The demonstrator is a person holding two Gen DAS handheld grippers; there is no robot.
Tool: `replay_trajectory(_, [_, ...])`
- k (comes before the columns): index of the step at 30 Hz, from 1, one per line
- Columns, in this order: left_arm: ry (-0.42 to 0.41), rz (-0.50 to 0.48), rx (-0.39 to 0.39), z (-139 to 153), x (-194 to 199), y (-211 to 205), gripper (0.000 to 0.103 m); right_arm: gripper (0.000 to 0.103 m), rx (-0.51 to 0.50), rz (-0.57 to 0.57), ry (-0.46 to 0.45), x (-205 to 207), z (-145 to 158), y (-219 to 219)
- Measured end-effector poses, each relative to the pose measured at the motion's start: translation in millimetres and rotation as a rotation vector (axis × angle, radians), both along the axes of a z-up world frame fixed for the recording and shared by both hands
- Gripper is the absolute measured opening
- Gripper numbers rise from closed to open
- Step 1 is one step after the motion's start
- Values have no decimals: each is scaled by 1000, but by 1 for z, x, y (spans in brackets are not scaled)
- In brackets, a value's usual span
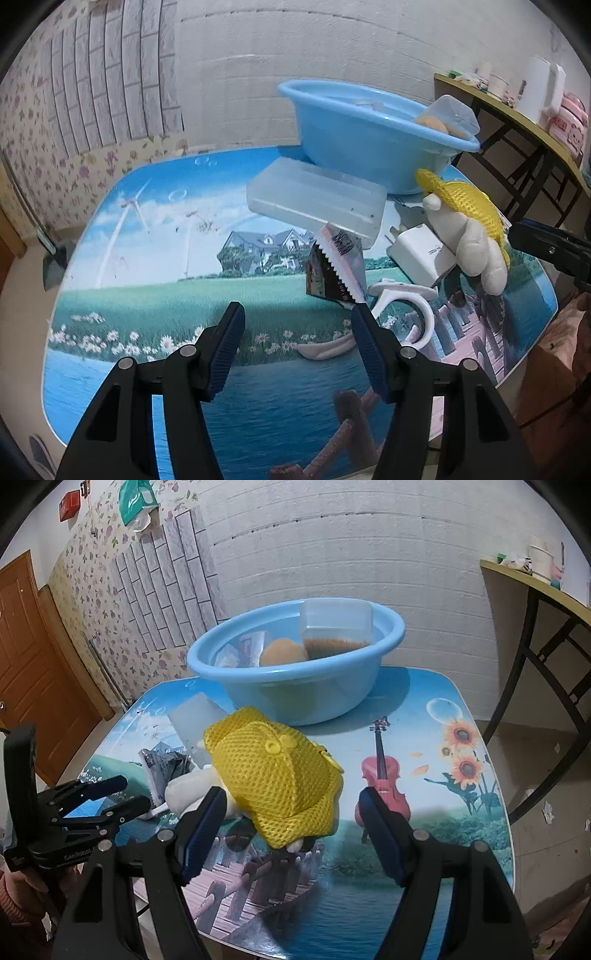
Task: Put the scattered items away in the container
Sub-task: 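Grasp the striped snack packet with the left tool while the right tool grasps the plush bunny in yellow hat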
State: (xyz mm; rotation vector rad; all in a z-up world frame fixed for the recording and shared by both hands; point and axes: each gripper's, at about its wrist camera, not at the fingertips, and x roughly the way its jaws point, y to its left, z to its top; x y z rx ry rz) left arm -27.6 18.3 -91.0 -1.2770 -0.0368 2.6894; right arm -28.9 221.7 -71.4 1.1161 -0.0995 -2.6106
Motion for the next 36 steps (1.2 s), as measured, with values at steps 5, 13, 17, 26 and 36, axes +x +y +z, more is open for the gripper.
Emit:
replay_trajectory(5, [-12, 24, 19, 0, 0, -7, 60, 74, -17, -13, 0, 2, -3, 7])
replay_trajectory(13, [-14, 10, 72, 0, 5, -12, 60, 74, -41, 1, -1, 5, -5, 7])
replay_trajectory(17, [-14, 2, 92, 0, 6, -12, 60, 74, -40, 21, -3, 6, -5, 1])
replay_trajectory(26, [-3, -85, 122, 0, 5, 4, 60, 74, -42, 42, -12, 6, -8, -7])
replay_trajectory(36, [27, -85, 110, 8, -24, 12, 65, 80, -57, 31, -8, -8, -6, -15])
